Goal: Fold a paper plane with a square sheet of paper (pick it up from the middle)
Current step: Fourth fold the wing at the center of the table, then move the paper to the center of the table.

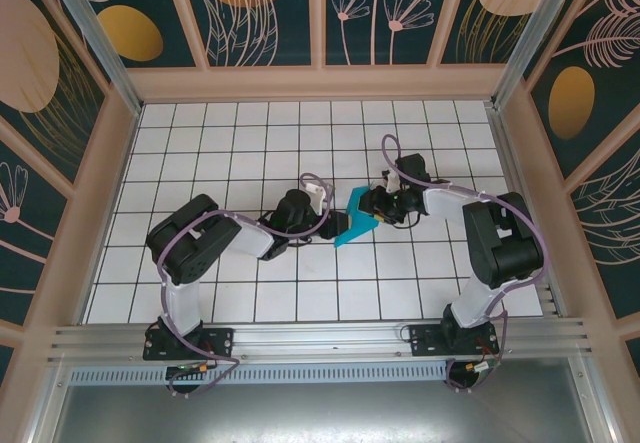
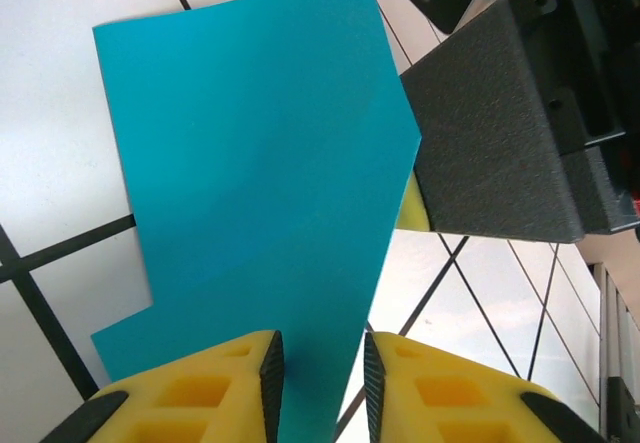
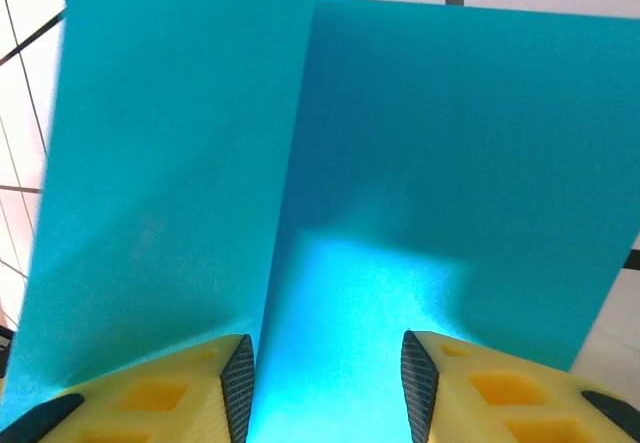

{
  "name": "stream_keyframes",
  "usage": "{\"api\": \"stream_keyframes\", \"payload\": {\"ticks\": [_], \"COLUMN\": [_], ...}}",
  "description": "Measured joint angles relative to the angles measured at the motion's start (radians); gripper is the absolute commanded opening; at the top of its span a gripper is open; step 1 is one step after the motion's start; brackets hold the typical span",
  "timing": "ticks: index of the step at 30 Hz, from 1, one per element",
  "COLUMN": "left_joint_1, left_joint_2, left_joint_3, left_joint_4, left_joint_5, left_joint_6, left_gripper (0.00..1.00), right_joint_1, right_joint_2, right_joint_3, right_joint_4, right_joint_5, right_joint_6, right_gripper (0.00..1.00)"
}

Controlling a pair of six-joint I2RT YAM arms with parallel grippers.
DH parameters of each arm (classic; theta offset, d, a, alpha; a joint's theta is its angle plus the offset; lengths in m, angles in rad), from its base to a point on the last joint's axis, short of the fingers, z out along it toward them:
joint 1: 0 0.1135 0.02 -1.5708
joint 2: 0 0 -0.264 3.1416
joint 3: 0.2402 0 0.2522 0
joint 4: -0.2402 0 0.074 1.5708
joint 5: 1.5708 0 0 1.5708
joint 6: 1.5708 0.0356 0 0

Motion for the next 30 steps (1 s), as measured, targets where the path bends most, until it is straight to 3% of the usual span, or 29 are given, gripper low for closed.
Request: {"api": "stream_keyframes", "payload": {"ticks": [5,11,19,30], "left_joint_1": [-0.013,-0.021,-0.021,-0.021], "left_joint_2": [0.011,0.026,0.034,-0.313], "left_joint_3": [0.0,0.0,-0.003,-0.14], "left_joint_4": [0.019,0.026,0.029,-0.153], "left_joint_5": [-0.008,-0.026,-0.116,-0.404], "left_joint_6": [0.037,0.064,0.096,0.183], "left_gripper": [0.38,0.37,0.11,0.03], "right_joint_1": [0.0,-0.001,-0.007,-0.019], "right_joint_2": [0.0,0.0,-0.002,-0.114], "right_joint_3": [0.0,-0.001,-0.001,-0.001], "right_joint_4": [0.005,0.015,0.017,0.067], "right_joint_5": [-0.015,-0.024,-0.032,-0.054], "right_joint_6": [0.005,0.015,0.019,0.023], "right_gripper": [0.47,0.47,0.48,0.52]}}
